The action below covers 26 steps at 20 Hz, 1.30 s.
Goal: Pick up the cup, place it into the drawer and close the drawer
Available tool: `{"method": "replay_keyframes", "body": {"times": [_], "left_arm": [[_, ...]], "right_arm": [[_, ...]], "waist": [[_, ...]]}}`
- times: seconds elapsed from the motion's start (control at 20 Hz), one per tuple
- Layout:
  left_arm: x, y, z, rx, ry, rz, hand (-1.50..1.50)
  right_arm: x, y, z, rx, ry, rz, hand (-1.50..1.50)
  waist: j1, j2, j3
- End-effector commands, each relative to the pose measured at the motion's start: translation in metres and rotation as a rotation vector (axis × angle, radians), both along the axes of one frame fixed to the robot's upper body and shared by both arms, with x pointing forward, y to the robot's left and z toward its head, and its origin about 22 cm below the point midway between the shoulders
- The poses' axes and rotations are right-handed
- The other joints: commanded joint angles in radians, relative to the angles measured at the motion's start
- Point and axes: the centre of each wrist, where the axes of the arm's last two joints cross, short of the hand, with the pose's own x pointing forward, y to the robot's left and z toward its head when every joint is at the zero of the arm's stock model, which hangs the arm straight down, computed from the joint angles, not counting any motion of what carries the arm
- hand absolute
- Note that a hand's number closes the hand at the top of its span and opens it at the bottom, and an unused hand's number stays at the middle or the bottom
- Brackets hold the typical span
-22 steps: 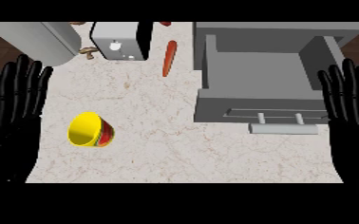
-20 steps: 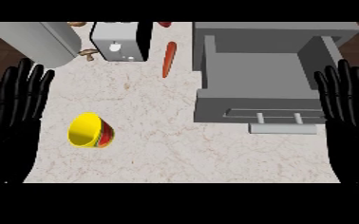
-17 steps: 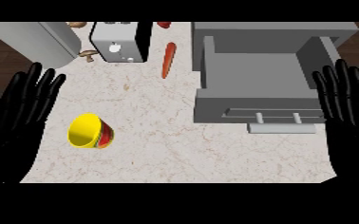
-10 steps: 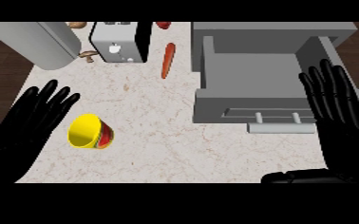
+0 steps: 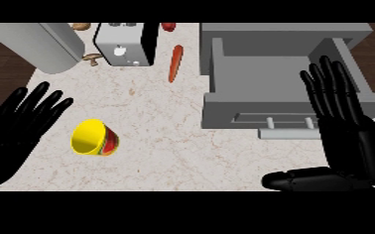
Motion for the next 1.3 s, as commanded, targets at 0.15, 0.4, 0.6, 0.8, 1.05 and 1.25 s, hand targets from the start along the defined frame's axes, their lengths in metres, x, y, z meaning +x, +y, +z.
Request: {"method": "replay_keyframes", "body": {"times": [0.15,0.4,0.6,0.8,1.05,1.25], "left_arm": [[0.031,-0.014,-0.005,0.016,0.039,-0.001,-1.5],[-0.005,-0.003,-0.016,0.026,0.048,0.021,-1.5],[0.012,0.013,-0.024,0.065,0.06,0.047,-1.5],[0.017,0.023,-0.024,0.077,0.086,0.071,-1.5],[0.013,0.03,-0.044,0.111,0.138,0.102,-1.5],[0.026,0.04,-0.062,0.15,0.151,0.157,-1.5]], "right_arm": [[0.001,0.008,0.005,0.012,0.0,0.006,-1.5],[0.0,-0.003,0.004,0.005,-0.012,0.006,-1.5],[0.007,0.012,0.0,0.005,-0.006,-0.001,-1.5],[0.013,-0.011,0.019,0.001,-0.012,-0.012,-1.5],[0.005,-0.029,0.005,0.007,-0.018,-0.01,-1.5],[-0.001,-0.002,0.022,0.018,-0.014,0.002,-1.5]], "waist": [[-0.005,0.0,0.0],[0.0,-0.001,0.0],[-0.001,0.0,0.0],[-0.001,0.0,0.0],[-0.002,0.0,0.0],[-0.004,0.0,0.0]]}}
